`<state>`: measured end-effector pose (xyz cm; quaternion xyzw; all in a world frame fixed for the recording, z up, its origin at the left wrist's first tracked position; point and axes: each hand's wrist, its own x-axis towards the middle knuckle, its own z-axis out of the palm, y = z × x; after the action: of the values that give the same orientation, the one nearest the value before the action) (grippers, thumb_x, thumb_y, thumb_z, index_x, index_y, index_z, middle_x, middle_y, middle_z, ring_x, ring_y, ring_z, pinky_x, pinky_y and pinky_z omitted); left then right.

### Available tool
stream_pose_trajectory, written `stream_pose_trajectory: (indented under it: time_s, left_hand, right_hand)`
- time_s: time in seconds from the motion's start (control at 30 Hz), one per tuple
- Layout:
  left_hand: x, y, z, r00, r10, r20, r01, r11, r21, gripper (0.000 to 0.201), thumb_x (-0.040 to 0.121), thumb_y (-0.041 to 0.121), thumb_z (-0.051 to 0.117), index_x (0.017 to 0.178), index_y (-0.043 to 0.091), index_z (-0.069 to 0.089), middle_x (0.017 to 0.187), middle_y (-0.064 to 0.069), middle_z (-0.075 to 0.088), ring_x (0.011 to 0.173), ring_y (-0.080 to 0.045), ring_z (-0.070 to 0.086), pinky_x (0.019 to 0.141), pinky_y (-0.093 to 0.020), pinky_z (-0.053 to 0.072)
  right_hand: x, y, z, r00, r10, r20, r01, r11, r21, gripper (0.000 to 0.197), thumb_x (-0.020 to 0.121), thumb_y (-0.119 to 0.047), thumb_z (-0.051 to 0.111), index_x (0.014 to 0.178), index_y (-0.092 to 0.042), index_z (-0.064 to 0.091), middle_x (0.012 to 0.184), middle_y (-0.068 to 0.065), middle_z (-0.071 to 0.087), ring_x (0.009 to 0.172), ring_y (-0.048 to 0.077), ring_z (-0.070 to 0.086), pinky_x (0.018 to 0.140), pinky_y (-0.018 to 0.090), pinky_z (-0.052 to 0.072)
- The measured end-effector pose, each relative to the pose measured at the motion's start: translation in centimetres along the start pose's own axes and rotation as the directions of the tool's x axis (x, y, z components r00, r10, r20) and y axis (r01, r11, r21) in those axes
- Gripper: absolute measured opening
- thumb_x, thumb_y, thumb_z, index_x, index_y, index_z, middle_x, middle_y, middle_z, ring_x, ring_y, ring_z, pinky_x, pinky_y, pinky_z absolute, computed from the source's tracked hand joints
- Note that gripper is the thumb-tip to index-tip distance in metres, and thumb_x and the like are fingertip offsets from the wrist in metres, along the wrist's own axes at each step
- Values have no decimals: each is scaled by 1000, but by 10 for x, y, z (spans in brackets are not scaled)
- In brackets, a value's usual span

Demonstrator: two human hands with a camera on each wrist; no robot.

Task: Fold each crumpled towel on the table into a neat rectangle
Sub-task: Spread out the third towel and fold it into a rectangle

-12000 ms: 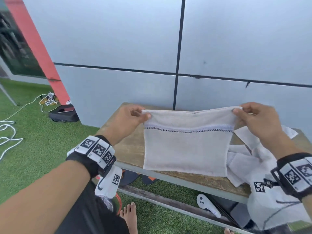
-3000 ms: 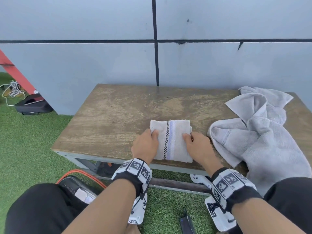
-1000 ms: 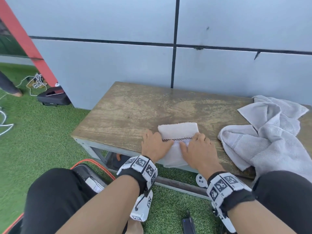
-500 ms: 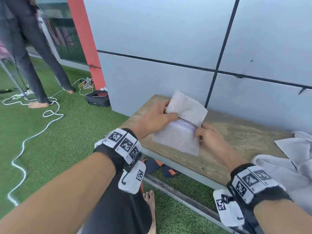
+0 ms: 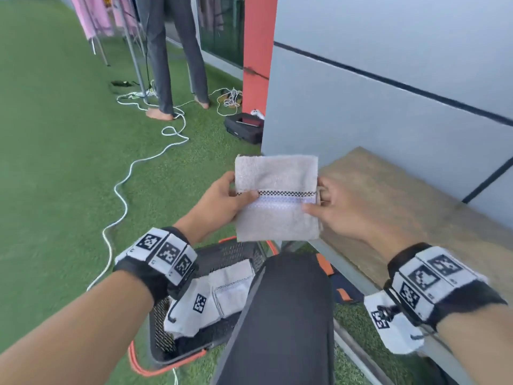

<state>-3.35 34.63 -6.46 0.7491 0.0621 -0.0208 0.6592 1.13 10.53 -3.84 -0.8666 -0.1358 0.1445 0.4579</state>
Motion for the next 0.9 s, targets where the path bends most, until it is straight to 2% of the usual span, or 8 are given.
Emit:
stream_pose_trajectory:
  time_s: [0.1,0.23,0.33,0.43,0.5,0.63,0.8,0.9]
  left_hand:
    - [9,-61,-13,991,-119,-63,118,993,-17,37,95,20,68,129,19,53,113,-3,73,99,-20,73,72,-31,61]
    - [16,-143,-36,949,-284,-138,287,958,5,33,92,27,72,121,25,56,114,-3,72,102,-23,72,88,-49,60]
    - [12,-196,-51,898,-385,-215,404,913,55,49,86,32,77,122,23,46,116,-9,67,100,-24,69,80,-44,61]
    - [1,-240,-61,845,-464,-264,501,861,88,56,85,25,78,119,31,34,105,-9,67,83,-21,70,68,-45,62]
    - [-8,-264,-63,819,-496,-289,552,819,159,40,89,21,74,108,29,39,92,-10,65,60,-18,53,51,-35,50]
    - [-20,-305,-64,756,-560,-339,644,728,236,6,96,18,62,96,21,57,107,3,66,45,-8,40,41,-19,35]
    - [-21,-328,-67,688,-616,-385,715,666,212,17,98,17,58,114,19,62,118,5,60,75,-7,56,59,-15,42]
    - [-19,-333,-69,664,-643,-381,738,644,200,31,98,18,56,129,20,56,115,7,60,64,-10,56,48,-16,43]
  right_hand:
    - [32,31,42,993,25,118,-23,1000,-18,35,93,-14,70,121,-27,55,113,-8,73,103,10,70,95,44,56]
    - [67,72,104,960,75,271,-76,997,-8,33,92,-18,71,119,-24,53,113,-2,73,104,14,71,97,48,54]
    - [91,104,152,906,135,402,-100,989,-107,44,90,-31,72,127,-20,50,120,3,71,109,21,68,98,49,52]
    - [110,130,198,802,252,541,-147,962,-230,71,89,-39,72,148,-19,37,149,1,52,129,22,56,109,46,45]
    - [119,141,225,720,318,617,-156,940,-303,77,92,-35,70,153,-12,29,155,4,42,137,25,48,113,42,40]
    - [130,154,271,607,372,702,-79,908,-412,55,96,-30,66,141,-8,42,139,7,54,122,25,55,105,39,45]
    - [136,174,314,497,427,756,-100,893,-439,33,96,-29,65,121,-12,51,122,1,60,111,23,59,99,41,46]
    - [139,183,331,504,429,749,-131,896,-425,41,92,-26,64,130,-15,52,128,5,62,115,26,60,103,50,47]
